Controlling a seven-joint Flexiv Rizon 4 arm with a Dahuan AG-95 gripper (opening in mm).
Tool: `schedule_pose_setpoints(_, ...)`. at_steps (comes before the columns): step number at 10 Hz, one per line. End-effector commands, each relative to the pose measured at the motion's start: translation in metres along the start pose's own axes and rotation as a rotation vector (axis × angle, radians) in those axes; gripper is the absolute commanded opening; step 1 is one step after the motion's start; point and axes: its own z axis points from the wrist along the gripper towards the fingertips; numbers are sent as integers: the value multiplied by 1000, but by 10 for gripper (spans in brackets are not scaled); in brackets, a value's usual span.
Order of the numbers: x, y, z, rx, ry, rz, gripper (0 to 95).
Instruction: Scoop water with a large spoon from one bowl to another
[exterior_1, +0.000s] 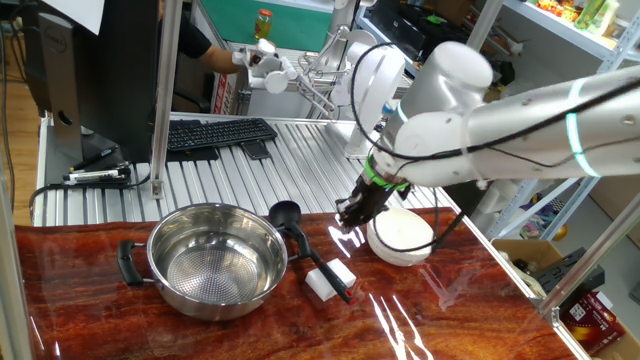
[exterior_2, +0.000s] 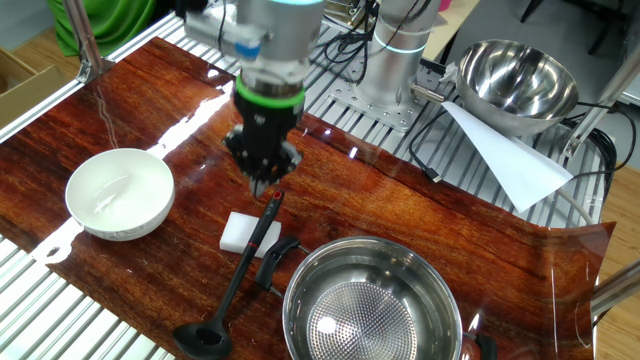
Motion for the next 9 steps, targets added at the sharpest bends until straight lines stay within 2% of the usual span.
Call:
schedule_pose_setpoints(1,-1,-2,-10,6,15,0,0)
schedule_pose_setpoints(2,0,-4,-16,9,24,-1,0)
schedule_pose_setpoints(4,1,-7,-29,15,74,-7,0)
schedule_pose_setpoints(5,4,-10,-34,12,82,-2,0)
schedule_pose_setpoints(6,9,-14,-36,8,76,4,0)
schedule_pose_setpoints(7,9,-13,-37,10,76,15,0)
schedule_pose_setpoints(9,8,-13,-43,-2,66,30,0)
